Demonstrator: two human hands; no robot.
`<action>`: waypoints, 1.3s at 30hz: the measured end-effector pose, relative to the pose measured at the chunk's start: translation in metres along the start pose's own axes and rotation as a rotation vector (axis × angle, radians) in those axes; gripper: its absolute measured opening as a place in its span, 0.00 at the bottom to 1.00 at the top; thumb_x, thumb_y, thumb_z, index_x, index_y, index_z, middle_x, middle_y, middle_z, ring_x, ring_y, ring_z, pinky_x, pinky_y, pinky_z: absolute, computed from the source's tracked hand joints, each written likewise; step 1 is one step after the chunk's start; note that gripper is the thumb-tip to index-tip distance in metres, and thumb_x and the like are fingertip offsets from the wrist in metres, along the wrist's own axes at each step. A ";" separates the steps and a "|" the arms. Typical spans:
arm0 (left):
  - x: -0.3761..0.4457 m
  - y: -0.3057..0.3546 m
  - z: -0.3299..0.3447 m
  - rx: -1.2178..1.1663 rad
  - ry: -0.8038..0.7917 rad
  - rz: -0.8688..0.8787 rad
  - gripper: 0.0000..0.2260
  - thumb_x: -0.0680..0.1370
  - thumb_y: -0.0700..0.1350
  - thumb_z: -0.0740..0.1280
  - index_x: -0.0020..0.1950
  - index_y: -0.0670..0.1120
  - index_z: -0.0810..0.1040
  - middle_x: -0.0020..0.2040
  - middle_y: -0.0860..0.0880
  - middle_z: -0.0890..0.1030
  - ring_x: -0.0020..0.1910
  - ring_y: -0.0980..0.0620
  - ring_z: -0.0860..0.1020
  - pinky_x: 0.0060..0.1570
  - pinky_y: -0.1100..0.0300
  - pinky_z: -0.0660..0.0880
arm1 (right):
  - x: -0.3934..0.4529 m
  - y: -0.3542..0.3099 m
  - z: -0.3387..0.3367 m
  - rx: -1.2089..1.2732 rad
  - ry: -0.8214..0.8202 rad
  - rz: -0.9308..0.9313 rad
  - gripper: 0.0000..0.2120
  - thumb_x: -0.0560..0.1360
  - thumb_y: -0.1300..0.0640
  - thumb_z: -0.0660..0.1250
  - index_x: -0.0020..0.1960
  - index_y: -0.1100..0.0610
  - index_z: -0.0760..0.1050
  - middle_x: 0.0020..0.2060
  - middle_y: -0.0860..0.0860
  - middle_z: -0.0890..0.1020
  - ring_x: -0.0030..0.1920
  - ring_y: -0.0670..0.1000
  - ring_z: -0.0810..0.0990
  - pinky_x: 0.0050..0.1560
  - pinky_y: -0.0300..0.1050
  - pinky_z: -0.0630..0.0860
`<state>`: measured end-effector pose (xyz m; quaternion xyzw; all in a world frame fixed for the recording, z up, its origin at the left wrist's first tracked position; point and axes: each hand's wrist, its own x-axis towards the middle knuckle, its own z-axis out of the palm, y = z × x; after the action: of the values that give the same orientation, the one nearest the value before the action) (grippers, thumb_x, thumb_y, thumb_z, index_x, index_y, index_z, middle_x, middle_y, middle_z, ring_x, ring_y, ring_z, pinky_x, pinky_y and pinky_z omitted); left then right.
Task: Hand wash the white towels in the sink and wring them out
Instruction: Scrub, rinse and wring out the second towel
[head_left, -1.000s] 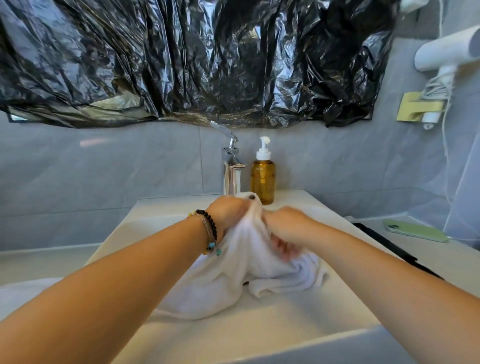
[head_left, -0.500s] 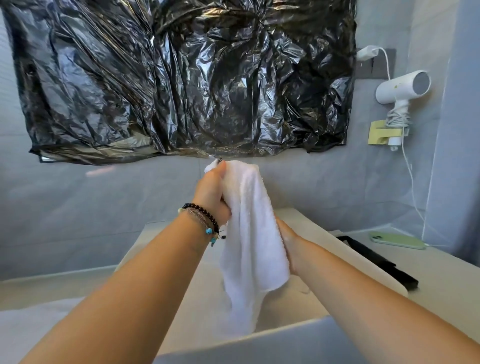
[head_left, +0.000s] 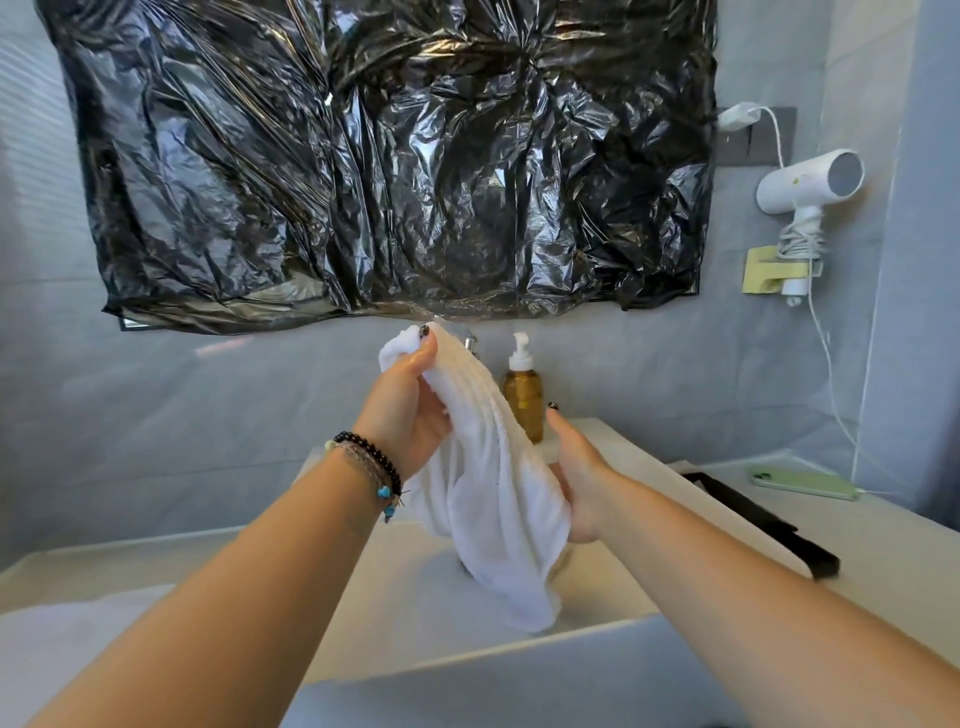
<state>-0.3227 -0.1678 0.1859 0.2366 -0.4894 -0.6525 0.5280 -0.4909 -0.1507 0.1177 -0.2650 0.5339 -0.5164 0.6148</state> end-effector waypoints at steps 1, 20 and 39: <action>-0.002 0.001 0.000 0.001 0.007 -0.004 0.20 0.83 0.53 0.60 0.66 0.39 0.75 0.58 0.40 0.83 0.58 0.43 0.82 0.58 0.47 0.78 | 0.002 -0.004 0.005 -0.012 0.010 -0.066 0.30 0.73 0.36 0.64 0.58 0.61 0.80 0.53 0.62 0.83 0.54 0.63 0.82 0.59 0.57 0.77; 0.025 -0.042 -0.093 1.807 0.232 -0.278 0.18 0.77 0.55 0.69 0.53 0.41 0.73 0.50 0.44 0.80 0.48 0.45 0.77 0.43 0.57 0.71 | 0.004 -0.033 -0.057 -1.765 0.702 -0.495 0.16 0.71 0.46 0.72 0.46 0.57 0.75 0.46 0.54 0.79 0.54 0.58 0.79 0.42 0.42 0.70; 0.043 -0.154 -0.082 1.791 -0.275 0.087 0.25 0.76 0.50 0.69 0.70 0.46 0.66 0.66 0.48 0.74 0.64 0.47 0.73 0.60 0.57 0.71 | 0.096 0.037 -0.011 -1.884 0.047 -0.668 0.19 0.71 0.54 0.67 0.60 0.52 0.70 0.55 0.51 0.75 0.55 0.55 0.74 0.45 0.47 0.72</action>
<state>-0.3395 -0.2450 0.0249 0.4598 -0.8810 -0.0295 0.1073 -0.4977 -0.2246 0.0455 -0.7705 0.6357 -0.0341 -0.0333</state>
